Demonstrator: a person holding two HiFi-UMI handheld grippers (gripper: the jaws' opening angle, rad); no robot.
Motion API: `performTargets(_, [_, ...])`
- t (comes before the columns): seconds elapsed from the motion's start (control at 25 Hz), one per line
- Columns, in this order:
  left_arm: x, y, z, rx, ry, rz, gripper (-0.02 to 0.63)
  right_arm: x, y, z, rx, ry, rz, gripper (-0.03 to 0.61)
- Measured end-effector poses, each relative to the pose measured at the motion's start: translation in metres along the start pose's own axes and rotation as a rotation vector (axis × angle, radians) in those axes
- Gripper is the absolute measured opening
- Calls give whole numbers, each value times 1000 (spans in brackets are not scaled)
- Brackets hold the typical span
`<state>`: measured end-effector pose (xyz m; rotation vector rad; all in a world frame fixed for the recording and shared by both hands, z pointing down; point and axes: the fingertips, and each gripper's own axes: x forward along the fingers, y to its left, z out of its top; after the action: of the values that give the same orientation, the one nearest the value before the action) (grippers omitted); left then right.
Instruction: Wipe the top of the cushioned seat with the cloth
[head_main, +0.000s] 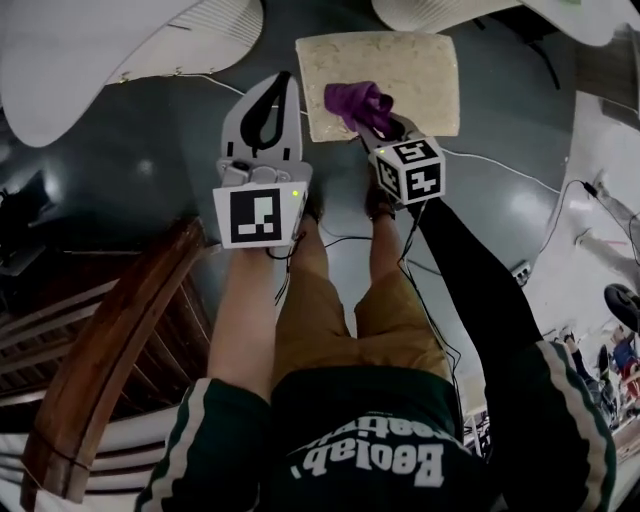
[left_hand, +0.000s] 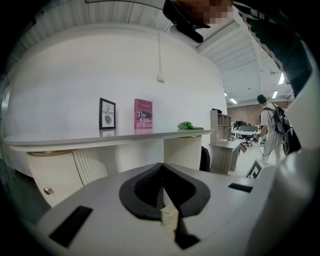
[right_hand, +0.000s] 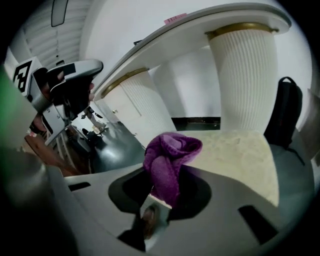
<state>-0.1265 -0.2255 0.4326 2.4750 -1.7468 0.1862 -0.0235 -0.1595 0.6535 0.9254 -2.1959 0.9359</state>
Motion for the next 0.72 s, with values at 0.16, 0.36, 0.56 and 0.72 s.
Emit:
performTargets(0.16, [-20, 20, -10, -18, 15, -1, 15, 31, 58, -20, -34, 55, 62, 86])
performTargets(0.36, [-35, 30, -20, -11, 40, -21, 15, 68, 67, -62, 47, 201, 5, 86])
performTargets(0.56, [-43, 33, -25, -12, 42, -24, 15, 71, 52, -76, 68, 241, -58, 86])
performTargets(0.72, [-38, 25, -24, 5, 43, -34, 14, 60, 33, -73, 44, 228, -74, 86])
